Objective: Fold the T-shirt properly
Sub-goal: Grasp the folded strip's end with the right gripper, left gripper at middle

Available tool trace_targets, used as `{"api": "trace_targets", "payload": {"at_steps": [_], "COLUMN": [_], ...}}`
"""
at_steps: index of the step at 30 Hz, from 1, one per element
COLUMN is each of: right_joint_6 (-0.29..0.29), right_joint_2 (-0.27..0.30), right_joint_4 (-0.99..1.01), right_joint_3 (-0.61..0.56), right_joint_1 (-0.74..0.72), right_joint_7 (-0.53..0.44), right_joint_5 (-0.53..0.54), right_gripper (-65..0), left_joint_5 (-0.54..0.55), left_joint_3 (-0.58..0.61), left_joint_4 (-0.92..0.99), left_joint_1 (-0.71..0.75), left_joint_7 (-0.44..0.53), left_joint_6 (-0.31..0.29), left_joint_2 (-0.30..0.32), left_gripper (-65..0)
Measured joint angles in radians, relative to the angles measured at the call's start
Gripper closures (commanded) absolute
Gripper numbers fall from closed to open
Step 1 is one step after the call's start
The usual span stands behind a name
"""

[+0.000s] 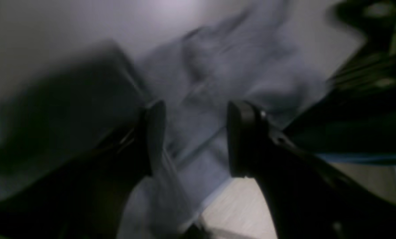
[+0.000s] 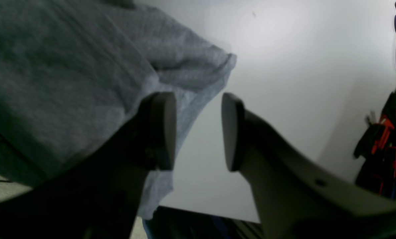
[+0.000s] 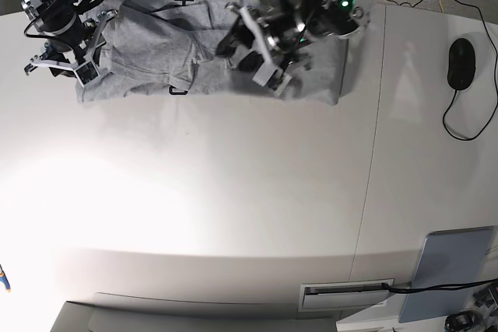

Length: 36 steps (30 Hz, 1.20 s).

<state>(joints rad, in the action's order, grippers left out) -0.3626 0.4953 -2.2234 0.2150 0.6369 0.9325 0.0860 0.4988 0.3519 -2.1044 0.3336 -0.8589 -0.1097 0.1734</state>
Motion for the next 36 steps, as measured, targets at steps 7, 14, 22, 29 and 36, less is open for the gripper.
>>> {"api": "trace_targets", "payload": {"at_steps": [7,14,22,29,36], "right_joint_6": [0.064,-0.119,-0.313,-0.269,-0.267], "right_joint_2": [-0.002,-0.003,-0.009,-0.014,-0.059], "right_joint_4": [0.023,0.245,0.548,0.705,0.79], "right_joint_3": [0.045,0.342,0.437,0.436,0.437], "right_joint_1": [0.0,-0.013,-0.092,-0.156,-0.256], "right_joint_7": [0.009,0.002,0.163,0.318,0.425], "right_joint_5": [0.027,0.499,0.872,1.006,1.136], "right_gripper": [-22.8,-24.2,-39.1,-39.0,-39.0], "left_joint_5": [-0.103,-0.109,-0.056,-0.053,-0.053], "left_joint_3": [-0.013,-0.115,-0.157,-0.157,-0.157], "left_joint_4": [0.0,0.0,-0.001,-0.001,-0.001], "left_joint_1": [-0.041,-0.044,-0.043,-0.043,-0.043], "left_joint_7": [-0.043,-0.045,-0.045,-0.045,-0.045], "left_joint_6": [0.0,-0.024,-0.045,-0.044,-0.045], "left_joint_2": [-0.006,0.027,0.027,0.027,0.026], "left_gripper": [-31.0,-30.9,-30.9,-30.9,-30.9]}}
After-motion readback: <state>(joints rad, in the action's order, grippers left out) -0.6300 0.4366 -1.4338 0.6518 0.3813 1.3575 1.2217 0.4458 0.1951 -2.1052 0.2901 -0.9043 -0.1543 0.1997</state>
